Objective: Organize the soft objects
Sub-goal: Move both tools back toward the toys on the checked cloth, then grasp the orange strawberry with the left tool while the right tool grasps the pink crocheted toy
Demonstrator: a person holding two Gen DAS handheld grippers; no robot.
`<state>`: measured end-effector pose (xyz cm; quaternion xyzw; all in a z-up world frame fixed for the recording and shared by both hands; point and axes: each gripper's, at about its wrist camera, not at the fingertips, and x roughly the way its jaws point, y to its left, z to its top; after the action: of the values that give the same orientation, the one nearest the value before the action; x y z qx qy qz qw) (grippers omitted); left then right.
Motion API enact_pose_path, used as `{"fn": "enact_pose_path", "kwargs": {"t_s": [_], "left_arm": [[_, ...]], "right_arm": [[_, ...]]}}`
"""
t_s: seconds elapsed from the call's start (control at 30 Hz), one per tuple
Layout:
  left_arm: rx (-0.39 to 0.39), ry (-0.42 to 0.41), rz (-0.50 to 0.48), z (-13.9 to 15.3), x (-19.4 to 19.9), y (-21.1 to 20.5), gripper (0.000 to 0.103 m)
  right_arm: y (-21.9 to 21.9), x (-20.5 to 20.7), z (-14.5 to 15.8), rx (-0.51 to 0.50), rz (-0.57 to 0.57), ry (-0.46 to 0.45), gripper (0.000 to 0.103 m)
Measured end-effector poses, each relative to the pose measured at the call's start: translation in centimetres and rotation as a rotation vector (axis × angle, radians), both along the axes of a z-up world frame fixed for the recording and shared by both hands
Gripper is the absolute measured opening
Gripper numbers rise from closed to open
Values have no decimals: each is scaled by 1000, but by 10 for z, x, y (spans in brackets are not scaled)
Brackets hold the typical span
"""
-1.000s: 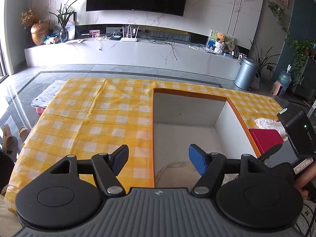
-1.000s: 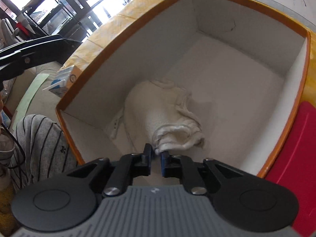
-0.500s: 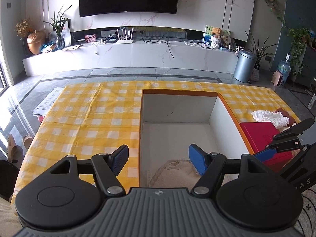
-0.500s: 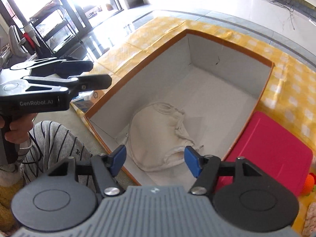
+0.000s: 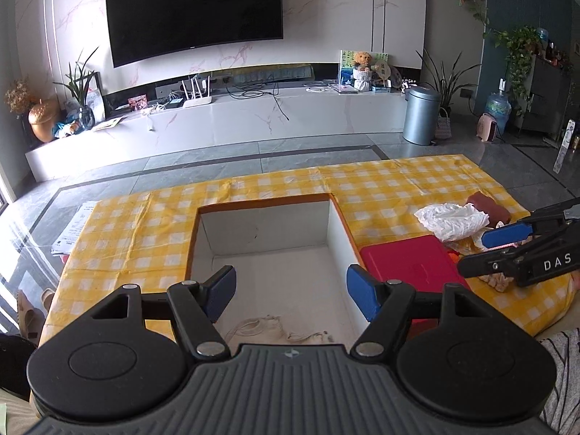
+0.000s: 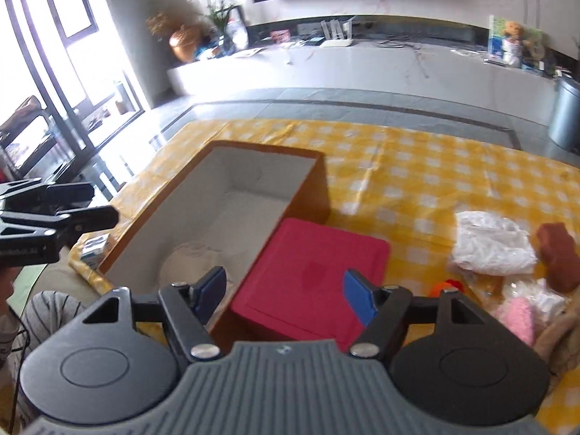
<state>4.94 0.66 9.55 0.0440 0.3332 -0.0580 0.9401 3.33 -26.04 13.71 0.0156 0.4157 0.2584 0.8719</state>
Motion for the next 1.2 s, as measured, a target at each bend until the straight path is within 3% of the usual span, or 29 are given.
{"fn": "enact_pose_path", "kwargs": {"t_s": [0.17, 0.3, 0.53, 0.67, 0.8, 1.1, 1.2], "left_arm": [[43, 15, -40, -5, 7, -46, 82], [62, 44, -126, -16, 14, -90, 82], [72, 86, -231, -41, 24, -161, 82], [91, 117, -286, -58, 29, -194, 82], [132, 137, -320, -71, 38, -220, 82], [213, 188, -338, -100, 71, -253, 82], [213, 222, -331, -112, 88, -262, 82]], "right_arm": [[-68, -6, -10, -19, -181, -27, 74], [-118, -13, -30, -59, -289, -32, 75], [-175, -29, -65, -158, -483, -102, 78], [-187, -29, -82, -184, -494, -102, 81], [-188, -22, -101, -118, -416, -71, 81], [-176, 1, -137, -122, -324, -27, 77], [-183, 6, -142, -32, -269, -6, 76]]}}
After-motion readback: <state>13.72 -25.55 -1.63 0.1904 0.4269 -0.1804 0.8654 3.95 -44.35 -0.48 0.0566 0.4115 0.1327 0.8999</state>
